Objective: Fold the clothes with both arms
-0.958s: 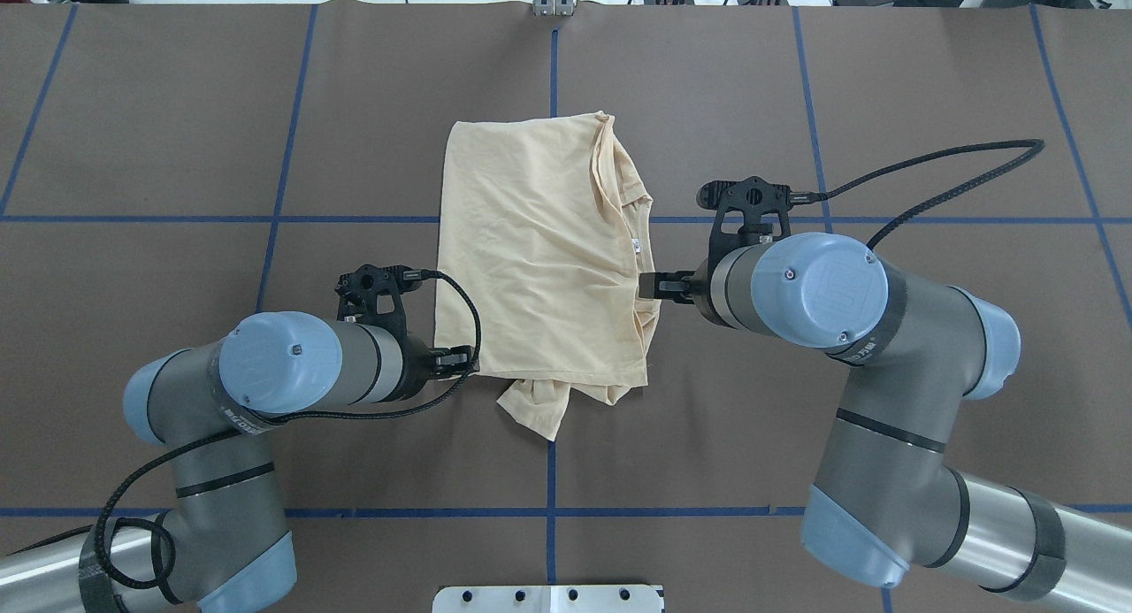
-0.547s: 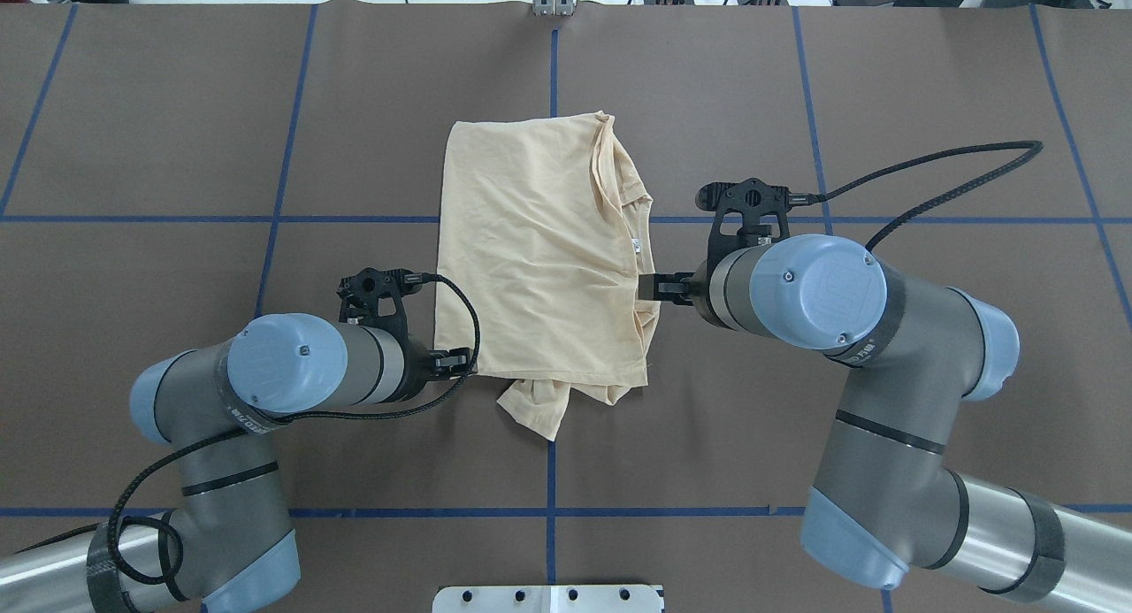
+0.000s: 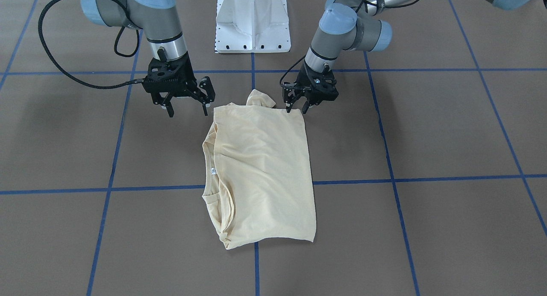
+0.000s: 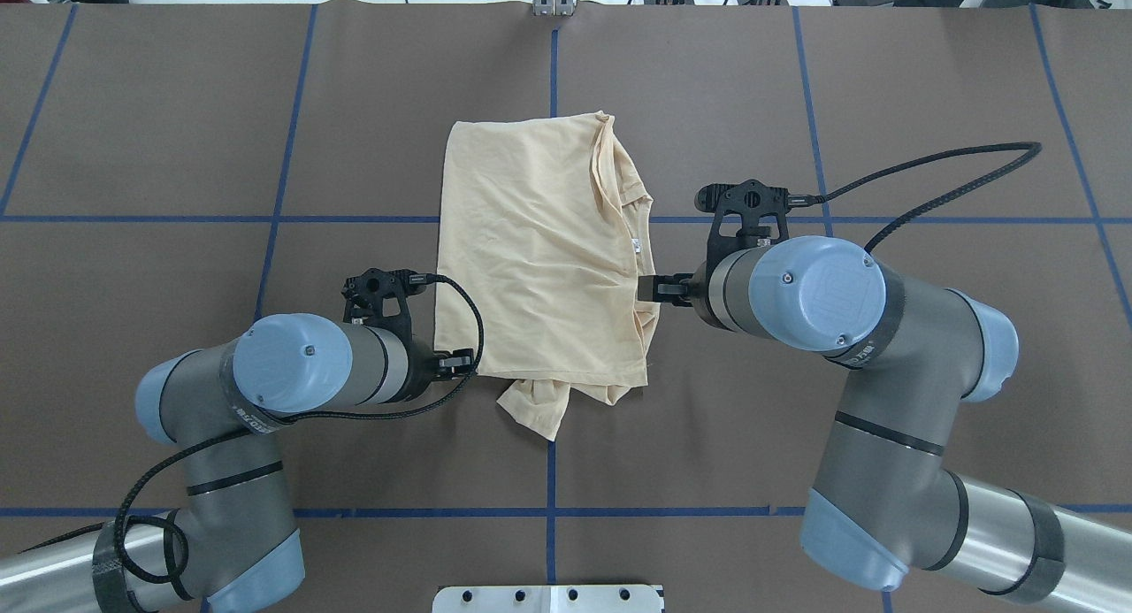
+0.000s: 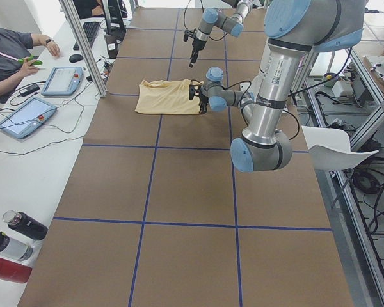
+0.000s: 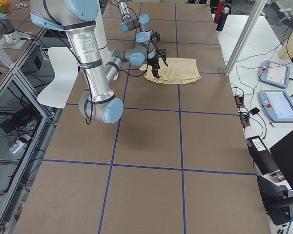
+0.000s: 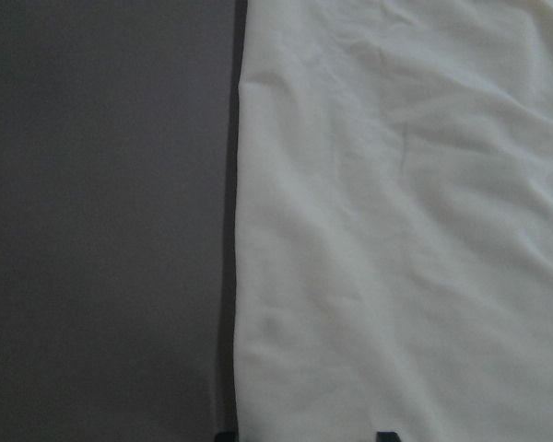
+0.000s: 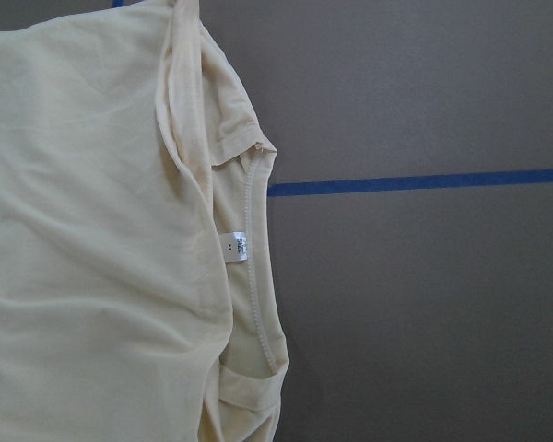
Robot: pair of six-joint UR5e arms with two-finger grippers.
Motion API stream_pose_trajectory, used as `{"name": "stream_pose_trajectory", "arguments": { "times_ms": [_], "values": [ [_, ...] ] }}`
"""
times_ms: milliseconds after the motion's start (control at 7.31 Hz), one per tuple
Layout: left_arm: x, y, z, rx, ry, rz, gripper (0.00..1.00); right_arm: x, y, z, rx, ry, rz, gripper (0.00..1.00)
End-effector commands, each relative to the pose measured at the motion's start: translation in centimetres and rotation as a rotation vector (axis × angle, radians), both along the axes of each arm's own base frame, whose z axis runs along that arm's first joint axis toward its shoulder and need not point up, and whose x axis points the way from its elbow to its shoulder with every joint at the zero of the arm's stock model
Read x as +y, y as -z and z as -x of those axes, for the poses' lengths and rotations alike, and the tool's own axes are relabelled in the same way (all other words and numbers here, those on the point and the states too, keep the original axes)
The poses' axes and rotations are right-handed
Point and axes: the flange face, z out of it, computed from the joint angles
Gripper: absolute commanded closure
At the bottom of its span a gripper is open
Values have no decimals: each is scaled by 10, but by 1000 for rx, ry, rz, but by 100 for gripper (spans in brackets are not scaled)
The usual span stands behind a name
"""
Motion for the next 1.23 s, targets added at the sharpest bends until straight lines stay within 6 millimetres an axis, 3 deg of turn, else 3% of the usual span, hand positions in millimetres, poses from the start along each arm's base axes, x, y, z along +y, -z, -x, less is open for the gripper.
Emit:
{"name": "stream_pose_trajectory", "arguments": {
  "times_ms": [0, 274, 410, 684, 821, 1095],
  "values": [
    [0, -1, -1, -3, 0, 1, 44, 0, 0, 0, 0, 0, 0, 0],
    [-1, -1, -2, -3, 0, 1, 44, 0, 0, 0, 0, 0, 0, 0],
    [-1, 0, -2, -2, 0, 2, 55, 0, -1, 1, 1, 1, 2, 0],
    [-1, -2, -3, -5, 0, 2, 88, 0, -1, 1, 2, 0, 1, 0],
    [-1, -2, -2, -5, 0, 2, 100, 0, -1, 2, 3, 2, 2, 0],
    [-2, 4, 2, 2, 3, -4, 100, 8, -5, 10, -5, -11, 34, 0]
  ]
}}
